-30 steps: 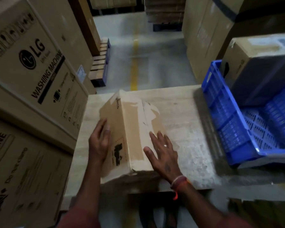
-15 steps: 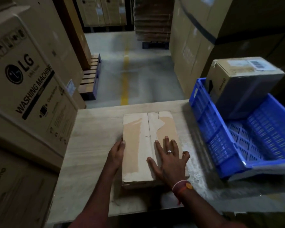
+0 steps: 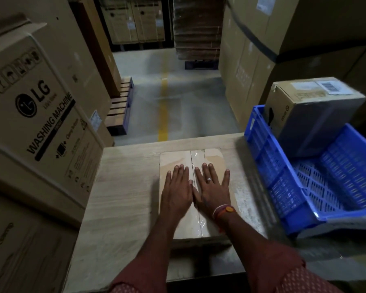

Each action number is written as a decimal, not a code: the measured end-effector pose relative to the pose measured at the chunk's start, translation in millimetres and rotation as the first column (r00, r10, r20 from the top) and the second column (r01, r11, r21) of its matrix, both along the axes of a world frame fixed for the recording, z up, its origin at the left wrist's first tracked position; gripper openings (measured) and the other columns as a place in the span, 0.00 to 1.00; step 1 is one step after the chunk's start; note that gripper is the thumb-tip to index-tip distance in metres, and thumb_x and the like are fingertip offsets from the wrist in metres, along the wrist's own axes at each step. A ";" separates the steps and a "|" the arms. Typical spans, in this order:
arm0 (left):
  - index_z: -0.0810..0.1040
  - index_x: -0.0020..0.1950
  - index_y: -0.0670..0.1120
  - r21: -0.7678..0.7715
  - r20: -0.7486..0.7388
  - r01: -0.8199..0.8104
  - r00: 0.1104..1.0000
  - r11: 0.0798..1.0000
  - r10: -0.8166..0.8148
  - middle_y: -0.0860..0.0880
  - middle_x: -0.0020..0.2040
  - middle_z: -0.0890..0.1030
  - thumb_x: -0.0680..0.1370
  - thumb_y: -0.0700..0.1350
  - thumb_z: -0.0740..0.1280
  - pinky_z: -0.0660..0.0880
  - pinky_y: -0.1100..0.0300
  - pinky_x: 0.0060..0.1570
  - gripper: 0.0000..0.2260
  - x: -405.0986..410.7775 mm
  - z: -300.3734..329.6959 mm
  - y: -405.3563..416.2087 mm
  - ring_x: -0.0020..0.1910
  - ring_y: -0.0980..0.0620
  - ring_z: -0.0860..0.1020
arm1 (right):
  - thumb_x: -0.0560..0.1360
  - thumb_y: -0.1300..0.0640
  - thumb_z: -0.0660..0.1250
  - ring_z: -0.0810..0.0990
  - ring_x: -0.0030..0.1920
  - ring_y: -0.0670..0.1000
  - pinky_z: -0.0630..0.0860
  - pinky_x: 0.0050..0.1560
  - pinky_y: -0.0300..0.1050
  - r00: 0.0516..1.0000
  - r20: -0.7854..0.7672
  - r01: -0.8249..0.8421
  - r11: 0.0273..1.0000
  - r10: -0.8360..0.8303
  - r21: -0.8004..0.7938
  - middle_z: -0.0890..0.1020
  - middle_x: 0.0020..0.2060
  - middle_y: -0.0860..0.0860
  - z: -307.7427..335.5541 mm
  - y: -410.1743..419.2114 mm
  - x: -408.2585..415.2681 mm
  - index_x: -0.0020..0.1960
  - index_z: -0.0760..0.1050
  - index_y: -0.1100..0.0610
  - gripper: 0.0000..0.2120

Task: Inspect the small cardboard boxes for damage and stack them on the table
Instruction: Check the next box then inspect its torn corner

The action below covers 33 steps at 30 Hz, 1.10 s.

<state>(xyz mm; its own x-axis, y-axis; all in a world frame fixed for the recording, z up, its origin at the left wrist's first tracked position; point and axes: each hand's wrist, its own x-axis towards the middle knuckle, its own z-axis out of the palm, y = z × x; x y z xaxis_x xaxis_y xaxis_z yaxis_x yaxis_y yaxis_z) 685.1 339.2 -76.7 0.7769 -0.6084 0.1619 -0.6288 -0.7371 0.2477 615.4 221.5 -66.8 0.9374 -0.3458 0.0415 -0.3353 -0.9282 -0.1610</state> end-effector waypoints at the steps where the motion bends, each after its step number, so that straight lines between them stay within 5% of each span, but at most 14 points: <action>1: 0.61 0.81 0.44 0.017 0.019 -0.015 1.000 1.000 0.014 0.44 0.81 0.60 0.85 0.51 0.48 0.51 0.47 0.80 0.25 0.0 -3.9 1.1 0.82 0.47 0.55 | 0.82 0.39 0.40 0.50 0.83 0.54 0.36 0.75 0.75 1.000 0.002 -0.005 1.000 0.005 -0.004 0.56 0.83 0.52 -0.8 -0.7 1.4 0.83 0.56 0.50 0.33; 6: 0.57 0.82 0.46 0.075 0.003 -0.026 1.000 0.997 0.026 0.45 0.82 0.56 0.85 0.54 0.44 0.47 0.45 0.80 0.27 -2.5 2.3 0.8 0.82 0.48 0.51 | 0.83 0.41 0.41 0.41 0.83 0.51 0.35 0.75 0.75 0.996 -0.076 -0.043 0.997 0.048 0.068 0.47 0.84 0.49 3.4 -14.9 -1.6 0.84 0.46 0.48 0.31; 12: 0.57 0.83 0.52 0.110 0.054 -0.135 0.990 0.985 0.130 0.44 0.83 0.54 0.83 0.62 0.50 0.46 0.33 0.77 0.29 -28.6 -8.6 10.7 0.82 0.43 0.50 | 0.81 0.40 0.46 0.50 0.83 0.54 0.52 0.71 0.79 0.999 -0.032 0.004 1.000 -0.003 0.030 0.54 0.83 0.52 -11.5 -20.9 -21.7 0.83 0.55 0.51 0.33; 15: 0.55 0.83 0.53 0.134 0.064 -0.147 0.988 0.980 0.140 0.44 0.83 0.52 0.82 0.65 0.48 0.45 0.32 0.76 0.31 -27.0 -8.1 8.7 0.82 0.43 0.48 | 0.81 0.40 0.44 0.49 0.83 0.54 0.52 0.72 0.79 0.998 -0.056 0.000 1.000 0.001 0.015 0.53 0.83 0.52 -12.0 -21.2 -19.2 0.83 0.53 0.52 0.33; 18: 0.56 0.83 0.54 0.135 0.050 -0.159 0.987 0.978 0.153 0.44 0.83 0.52 0.81 0.65 0.48 0.44 0.32 0.76 0.32 -27.1 -6.0 6.2 0.82 0.43 0.48 | 0.81 0.40 0.42 0.45 0.83 0.53 0.48 0.73 0.78 0.997 -0.080 -0.020 0.998 0.024 0.052 0.50 0.84 0.51 -8.1 -24.7 -18.1 0.84 0.50 0.51 0.34; 22: 0.52 0.83 0.53 0.109 0.009 -0.148 0.989 0.983 0.148 0.45 0.83 0.50 0.80 0.62 0.49 0.40 0.30 0.75 0.33 -18.2 5.2 -5.8 0.82 0.44 0.45 | 0.84 0.43 0.50 0.46 0.83 0.52 0.43 0.72 0.80 1.000 -0.014 0.006 0.997 -0.005 0.079 0.52 0.83 0.51 7.2 -33.8 -8.3 0.83 0.53 0.49 0.29; 33: 0.54 0.83 0.52 0.113 0.071 -0.069 0.996 0.991 0.062 0.46 0.83 0.53 0.83 0.56 0.49 0.46 0.31 0.75 0.28 -10.2 -7.1 -15.5 0.83 0.46 0.48 | 0.83 0.42 0.49 0.47 0.83 0.54 0.53 0.74 0.76 0.995 -0.071 0.075 0.996 -0.071 0.054 0.53 0.83 0.52 -2.0 -33.4 -12.5 0.83 0.53 0.48 0.30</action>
